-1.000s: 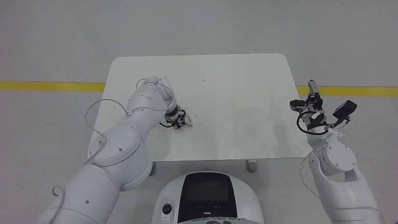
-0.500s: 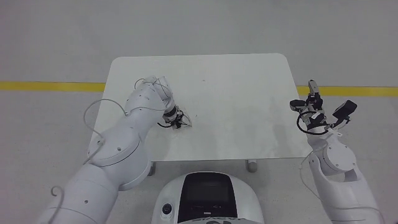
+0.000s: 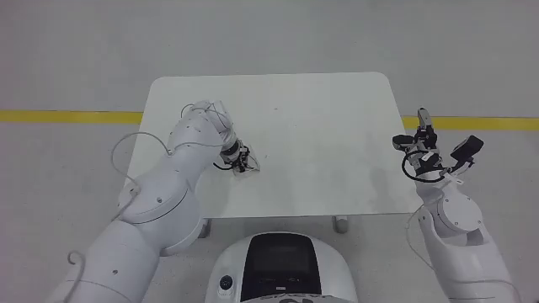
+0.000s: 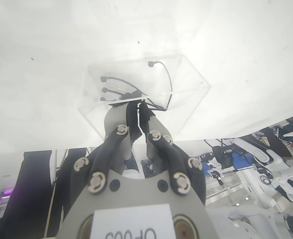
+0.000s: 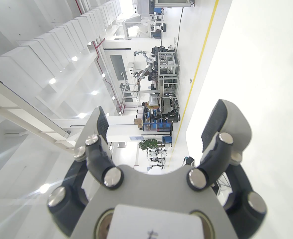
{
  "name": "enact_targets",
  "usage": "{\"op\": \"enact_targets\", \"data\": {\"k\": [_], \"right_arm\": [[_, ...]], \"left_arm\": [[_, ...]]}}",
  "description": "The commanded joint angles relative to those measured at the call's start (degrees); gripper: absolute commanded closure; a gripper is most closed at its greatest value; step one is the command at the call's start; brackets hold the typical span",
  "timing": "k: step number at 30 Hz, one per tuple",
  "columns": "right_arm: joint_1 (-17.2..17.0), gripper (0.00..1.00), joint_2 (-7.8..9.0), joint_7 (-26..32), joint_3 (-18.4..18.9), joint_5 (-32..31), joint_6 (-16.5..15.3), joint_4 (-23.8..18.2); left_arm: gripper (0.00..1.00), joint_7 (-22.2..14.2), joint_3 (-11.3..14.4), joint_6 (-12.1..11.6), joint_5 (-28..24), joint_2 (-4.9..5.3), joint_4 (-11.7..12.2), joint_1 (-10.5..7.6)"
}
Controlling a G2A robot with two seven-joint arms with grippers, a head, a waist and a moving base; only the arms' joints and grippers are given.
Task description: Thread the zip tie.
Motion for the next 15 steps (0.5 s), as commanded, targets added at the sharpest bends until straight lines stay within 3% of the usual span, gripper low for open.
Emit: {"op": "enact_targets", "data": {"k": [1, 6, 15], "right_arm": [[0.0, 0.00, 0.00, 0.0, 0.0, 0.0, 0.0, 0.0], [0.0, 0.00, 0.00, 0.0, 0.0, 0.0, 0.0, 0.0], [0.0, 0.00, 0.00, 0.0, 0.0, 0.0, 0.0, 0.0]], "left_arm": [[0.61, 0.1, -0.2, 0.0, -0.4, 0.06, 0.0, 0.07], [0.67, 0.8, -0.7, 0.0, -1.6, 0.18, 0.0, 0.03], [0.68, 1.1, -1.2, 0.0, -2.6, 0.60, 0.0, 0.07]]}}
